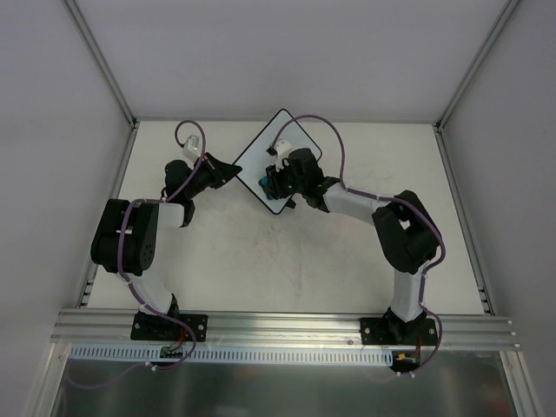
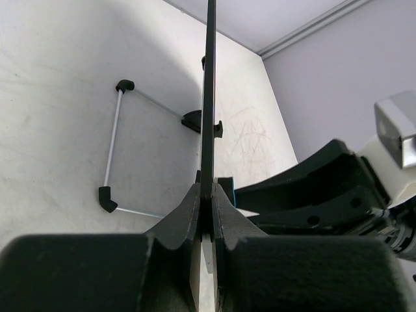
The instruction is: Erase the whiteboard
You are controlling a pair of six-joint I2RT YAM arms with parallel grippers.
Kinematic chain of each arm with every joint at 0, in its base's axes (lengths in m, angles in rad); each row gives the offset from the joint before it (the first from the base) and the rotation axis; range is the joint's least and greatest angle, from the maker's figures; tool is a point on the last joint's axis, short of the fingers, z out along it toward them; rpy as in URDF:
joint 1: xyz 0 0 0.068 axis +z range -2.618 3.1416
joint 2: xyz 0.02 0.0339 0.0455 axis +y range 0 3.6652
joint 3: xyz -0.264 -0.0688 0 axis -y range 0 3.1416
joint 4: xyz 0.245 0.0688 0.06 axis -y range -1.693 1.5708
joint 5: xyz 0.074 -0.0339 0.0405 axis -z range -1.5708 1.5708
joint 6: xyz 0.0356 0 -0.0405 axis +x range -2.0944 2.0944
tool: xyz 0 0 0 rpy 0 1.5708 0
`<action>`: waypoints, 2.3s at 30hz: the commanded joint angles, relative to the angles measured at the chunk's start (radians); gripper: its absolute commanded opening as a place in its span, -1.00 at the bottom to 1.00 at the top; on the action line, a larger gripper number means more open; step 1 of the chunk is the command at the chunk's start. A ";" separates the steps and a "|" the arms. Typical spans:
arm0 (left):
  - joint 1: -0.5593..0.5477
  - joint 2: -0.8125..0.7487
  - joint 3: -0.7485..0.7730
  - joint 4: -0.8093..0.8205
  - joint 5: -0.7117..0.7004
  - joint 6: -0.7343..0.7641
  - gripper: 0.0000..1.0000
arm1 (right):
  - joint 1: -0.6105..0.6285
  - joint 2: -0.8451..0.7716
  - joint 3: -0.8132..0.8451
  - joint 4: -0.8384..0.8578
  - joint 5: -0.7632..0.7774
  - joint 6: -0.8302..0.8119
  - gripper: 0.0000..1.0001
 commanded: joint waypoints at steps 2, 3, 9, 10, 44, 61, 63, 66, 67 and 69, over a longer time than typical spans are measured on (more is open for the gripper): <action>-0.025 -0.024 0.026 0.000 0.047 0.010 -1.00 | -0.004 -0.100 -0.090 0.112 0.096 0.037 -1.00; -0.024 -0.024 0.027 0.000 0.047 0.011 -1.00 | -0.005 -0.114 -0.107 0.131 0.122 0.039 -1.00; -0.025 -0.023 0.027 0.001 0.047 0.005 -1.00 | -0.013 -0.205 -0.227 0.218 0.209 0.056 -1.00; -0.025 -0.023 0.029 0.001 0.045 0.005 -1.00 | -0.016 -0.215 -0.238 0.221 0.220 0.060 -1.00; -0.019 -0.044 0.014 -0.002 0.053 0.007 -0.87 | -0.177 -0.271 -0.230 -0.573 0.423 0.257 -0.97; -0.018 -0.058 0.009 -0.003 0.050 0.010 -0.64 | -0.177 -0.192 -0.258 -0.503 0.378 0.281 -0.04; -0.018 -0.064 0.004 -0.005 0.045 0.011 -0.60 | -0.177 -0.197 -0.258 -0.504 0.380 0.283 0.11; -0.018 -0.064 0.004 -0.003 0.044 0.011 -0.44 | -0.175 -0.200 -0.261 -0.504 0.383 0.286 0.49; -0.018 -0.064 0.003 -0.003 0.044 0.011 -0.39 | -0.174 -0.202 -0.265 -0.503 0.394 0.289 0.57; -0.016 -0.064 0.003 -0.003 0.044 0.011 -0.28 | -0.175 -0.214 -0.273 -0.490 0.398 0.289 0.82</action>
